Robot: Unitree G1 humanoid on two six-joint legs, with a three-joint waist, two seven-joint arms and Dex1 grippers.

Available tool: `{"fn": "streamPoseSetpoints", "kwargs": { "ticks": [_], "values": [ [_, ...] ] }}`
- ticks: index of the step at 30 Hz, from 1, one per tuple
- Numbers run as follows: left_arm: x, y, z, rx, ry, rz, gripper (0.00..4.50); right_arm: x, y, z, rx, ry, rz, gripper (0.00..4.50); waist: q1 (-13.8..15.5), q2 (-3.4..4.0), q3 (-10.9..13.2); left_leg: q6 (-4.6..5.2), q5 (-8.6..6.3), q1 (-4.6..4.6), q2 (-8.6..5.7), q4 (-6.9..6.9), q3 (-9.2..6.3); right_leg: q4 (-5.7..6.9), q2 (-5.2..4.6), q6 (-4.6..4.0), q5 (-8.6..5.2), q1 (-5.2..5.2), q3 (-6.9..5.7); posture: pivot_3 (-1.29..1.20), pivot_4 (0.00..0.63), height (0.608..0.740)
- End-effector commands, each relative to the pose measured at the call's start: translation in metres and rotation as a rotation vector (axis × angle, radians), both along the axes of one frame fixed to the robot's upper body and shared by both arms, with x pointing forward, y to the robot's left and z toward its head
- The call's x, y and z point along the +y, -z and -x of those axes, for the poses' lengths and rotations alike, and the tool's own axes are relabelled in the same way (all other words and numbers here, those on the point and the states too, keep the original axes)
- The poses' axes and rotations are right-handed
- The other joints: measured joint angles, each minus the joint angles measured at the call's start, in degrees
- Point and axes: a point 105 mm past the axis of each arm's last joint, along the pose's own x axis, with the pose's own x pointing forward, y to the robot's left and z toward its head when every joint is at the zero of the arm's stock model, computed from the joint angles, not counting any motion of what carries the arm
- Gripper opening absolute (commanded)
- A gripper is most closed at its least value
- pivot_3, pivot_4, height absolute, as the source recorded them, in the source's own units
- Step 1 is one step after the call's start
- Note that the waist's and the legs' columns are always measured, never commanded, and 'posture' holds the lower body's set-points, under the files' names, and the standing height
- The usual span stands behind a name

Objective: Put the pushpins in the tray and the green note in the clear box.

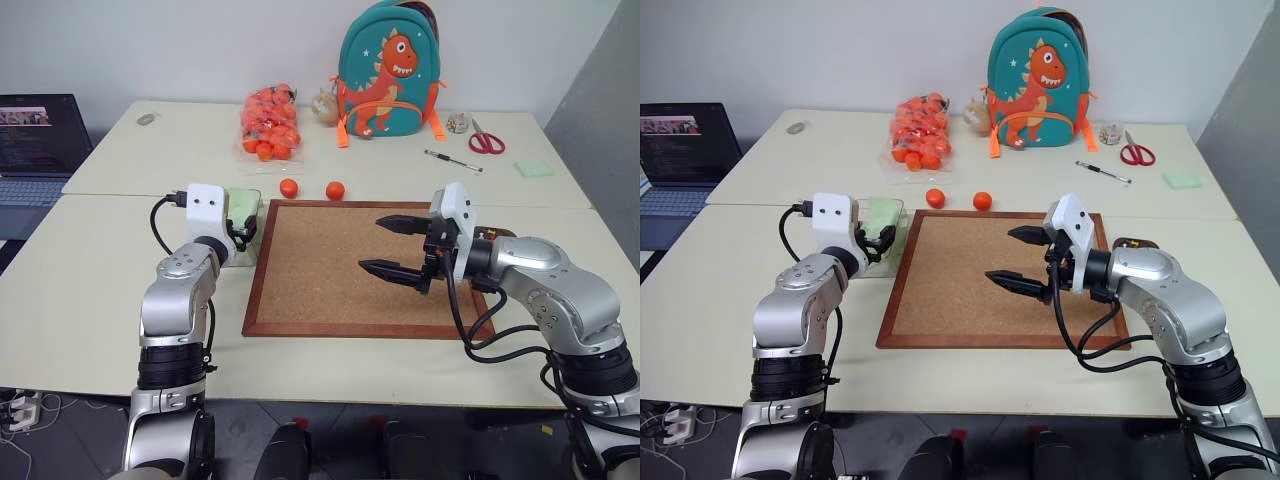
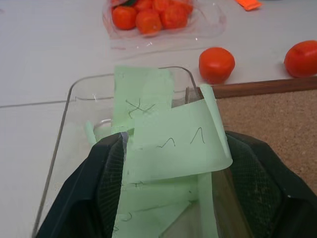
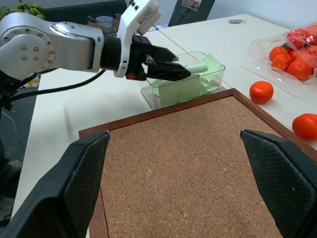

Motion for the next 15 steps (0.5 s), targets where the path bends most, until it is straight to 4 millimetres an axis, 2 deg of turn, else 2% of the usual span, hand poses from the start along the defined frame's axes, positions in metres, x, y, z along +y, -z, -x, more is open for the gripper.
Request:
{"fn": "streamPoseSetpoints", "kwargs": {
  "ticks": [1, 8, 15],
  "values": [
    [-0.0002, -0.0147, -0.0005, -0.043, -0.010, 0.037, 3.18, -0.0035, -0.0136, 0.0021, -0.058, 0.008, -0.014, 4.50, 0.00, 0.00, 0.00, 0.00, 0.00, 0.00, 0.00, 0.00, 0.00, 0.00, 0.00, 0.00, 0.00, 0.00, 0.00, 0.00, 0.150, 0.740],
    [-0.0063, -0.0210, -0.0005, -0.075, 0.021, 0.035, 3.18, -0.0039, -0.0134, 0.0019, -0.055, 0.014, -0.015, 4.50, 0.01, 0.00, 0.00, 0.00, 0.00, 0.00, -0.01, 0.00, 0.01, 0.00, 0.00, 0.00, 0.00, 0.00, 0.00, 0.00, 0.150, 0.740],
    [-0.0020, -0.0131, 0.0002, -0.033, -0.026, 0.103, 3.18, -0.0035, -0.0135, 0.0015, -0.053, 0.013, -0.015, 4.50, 0.01, 0.00, 0.00, 0.00, 0.00, 0.00, -0.01, 0.00, 0.00, -0.01, 0.00, 0.00, 0.00, 0.00, 0.00, 0.00, 0.150, 0.740]
  ]
}}
